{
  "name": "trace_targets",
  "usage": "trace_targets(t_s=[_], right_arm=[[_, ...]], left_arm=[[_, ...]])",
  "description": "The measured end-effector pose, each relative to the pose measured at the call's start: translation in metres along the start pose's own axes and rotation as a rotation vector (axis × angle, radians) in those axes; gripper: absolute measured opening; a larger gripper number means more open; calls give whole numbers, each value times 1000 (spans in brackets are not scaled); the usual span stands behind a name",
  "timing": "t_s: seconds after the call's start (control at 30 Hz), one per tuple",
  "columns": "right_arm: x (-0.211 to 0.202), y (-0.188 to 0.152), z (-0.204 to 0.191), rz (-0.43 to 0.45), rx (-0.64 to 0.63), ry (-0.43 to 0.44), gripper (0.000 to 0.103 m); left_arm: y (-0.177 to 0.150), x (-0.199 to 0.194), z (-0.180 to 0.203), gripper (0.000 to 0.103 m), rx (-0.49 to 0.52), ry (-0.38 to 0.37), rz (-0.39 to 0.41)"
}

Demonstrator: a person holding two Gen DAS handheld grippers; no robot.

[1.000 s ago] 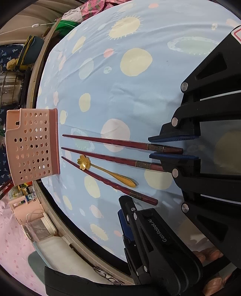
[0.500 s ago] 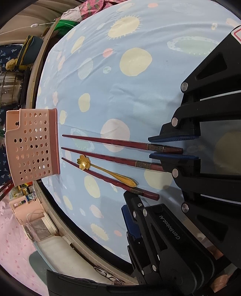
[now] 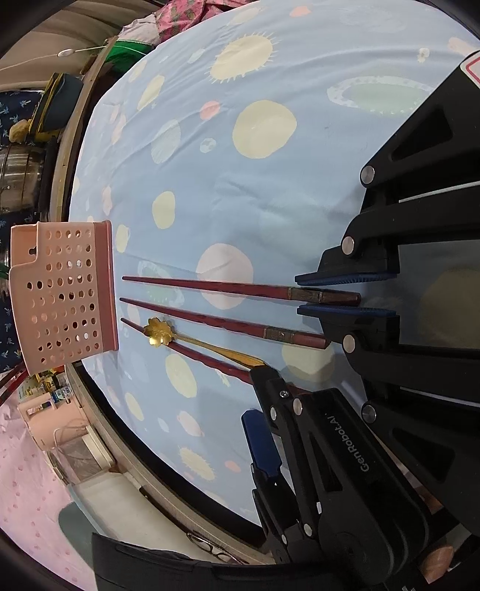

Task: Organize utensils
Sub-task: 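Grasp a dark red chopstick with the right tool while the left tool grasps another, then lift and carry both dark red chopsticks to the pink holder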

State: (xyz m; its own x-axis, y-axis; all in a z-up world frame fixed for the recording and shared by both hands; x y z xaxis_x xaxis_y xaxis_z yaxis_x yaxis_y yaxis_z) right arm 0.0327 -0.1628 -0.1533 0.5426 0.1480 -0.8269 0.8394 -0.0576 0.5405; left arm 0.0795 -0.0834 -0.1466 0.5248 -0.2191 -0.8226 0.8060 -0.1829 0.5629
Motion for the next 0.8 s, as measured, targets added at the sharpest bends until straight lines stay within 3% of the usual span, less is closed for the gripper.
trace_targets(t_s=[0.4,0.6,0.8], right_arm=[[0,-1,2,4,7,5,9],[-1,-1,3,5,0,1,8],[-10,3,6,23,6,-3,7]], left_arm=[[-9,-6,-9,29,-6,-7,1],[-10,-7,-17,8,-30,-5,1],[-6,-16,-23,7,-51,-11,10]])
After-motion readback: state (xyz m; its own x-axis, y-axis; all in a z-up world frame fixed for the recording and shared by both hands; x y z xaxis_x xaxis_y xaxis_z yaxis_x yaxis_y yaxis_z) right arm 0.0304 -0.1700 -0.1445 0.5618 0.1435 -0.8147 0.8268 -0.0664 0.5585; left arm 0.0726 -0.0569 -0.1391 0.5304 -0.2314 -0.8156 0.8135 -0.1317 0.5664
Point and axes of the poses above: each gripper's, at about its wrist camera, not at the fingertips, and x roughly the way its jaws point, z to its right, y to its top, the point moved 10 cm from there along x, roughly the way its jaws point, and after that the axes turned 2 degrees about -x, right-handed, at the moved point
